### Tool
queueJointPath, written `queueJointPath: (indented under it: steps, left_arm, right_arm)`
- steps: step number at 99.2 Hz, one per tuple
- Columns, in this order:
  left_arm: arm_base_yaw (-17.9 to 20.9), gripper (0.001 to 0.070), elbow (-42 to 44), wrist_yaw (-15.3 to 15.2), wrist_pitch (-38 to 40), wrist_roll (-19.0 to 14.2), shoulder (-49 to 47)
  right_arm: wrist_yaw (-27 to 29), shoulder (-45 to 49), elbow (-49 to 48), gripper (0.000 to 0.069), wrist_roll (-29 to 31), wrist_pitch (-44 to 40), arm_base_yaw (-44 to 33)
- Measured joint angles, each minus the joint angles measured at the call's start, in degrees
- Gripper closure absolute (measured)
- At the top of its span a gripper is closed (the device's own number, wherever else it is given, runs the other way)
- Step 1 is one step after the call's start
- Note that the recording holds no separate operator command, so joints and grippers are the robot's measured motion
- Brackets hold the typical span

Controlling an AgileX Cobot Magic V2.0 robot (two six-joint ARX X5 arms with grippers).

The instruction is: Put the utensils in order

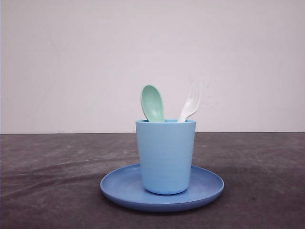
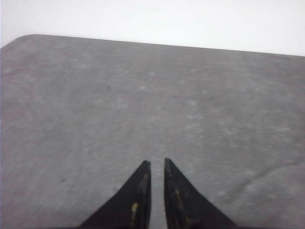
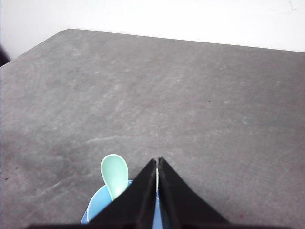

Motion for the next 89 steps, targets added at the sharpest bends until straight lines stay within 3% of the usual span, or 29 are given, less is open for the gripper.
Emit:
queueJointPath:
  steps: [32,40,59,89]
  left_arm:
    - [7.15,0.0685,-10.4,0.35,1.05,3.23,-9.55]
    - [7.72,0.0685,-11.93,0.72,1.27,3.89,-10.75]
    - [8.26,0.0685,-14.58,5.38,2.21,6.29,-13.0]
    - [8.37,0.0685,-14.86,6.25,3.08,7.26,-13.03]
  right_arm:
    - [0.0,0.0,0.0,0.0687,0.0,0.0,0.0]
    - [0.0,0.0,0.0,0.0687,0.0,0.0,0.0]
    - [0.0,0.0,-0.02,0.0687,0.0,0.02,0.0]
    - [0.0,0.0,-0.02,0.0687,0.0,0.0,0.0]
